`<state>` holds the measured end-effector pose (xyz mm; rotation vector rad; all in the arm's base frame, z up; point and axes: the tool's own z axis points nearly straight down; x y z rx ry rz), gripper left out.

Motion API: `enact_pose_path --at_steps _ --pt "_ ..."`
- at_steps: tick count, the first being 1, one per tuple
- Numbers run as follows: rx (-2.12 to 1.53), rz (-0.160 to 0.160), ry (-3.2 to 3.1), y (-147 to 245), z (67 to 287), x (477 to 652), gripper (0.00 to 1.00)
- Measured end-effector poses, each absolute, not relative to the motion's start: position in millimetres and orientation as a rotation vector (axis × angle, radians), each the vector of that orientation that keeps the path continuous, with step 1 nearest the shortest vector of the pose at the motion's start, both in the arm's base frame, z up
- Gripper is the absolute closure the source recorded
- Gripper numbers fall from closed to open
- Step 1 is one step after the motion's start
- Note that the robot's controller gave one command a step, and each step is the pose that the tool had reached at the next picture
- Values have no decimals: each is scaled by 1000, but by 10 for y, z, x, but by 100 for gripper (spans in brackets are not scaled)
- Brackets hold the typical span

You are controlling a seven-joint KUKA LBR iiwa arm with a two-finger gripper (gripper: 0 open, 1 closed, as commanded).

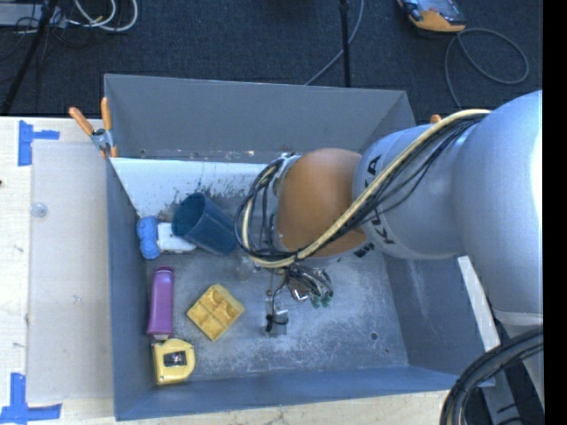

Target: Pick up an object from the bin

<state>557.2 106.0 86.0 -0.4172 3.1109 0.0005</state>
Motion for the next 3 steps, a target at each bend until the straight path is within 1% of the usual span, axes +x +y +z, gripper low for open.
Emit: enact_pose_path --at_steps 1,2,3 --pt "-665 3 3081 1315 1020 5520 0" --pt "-998 0 2971 1674 862 5617 0" --pt "-1206 8 2913 1888 703 5472 100"
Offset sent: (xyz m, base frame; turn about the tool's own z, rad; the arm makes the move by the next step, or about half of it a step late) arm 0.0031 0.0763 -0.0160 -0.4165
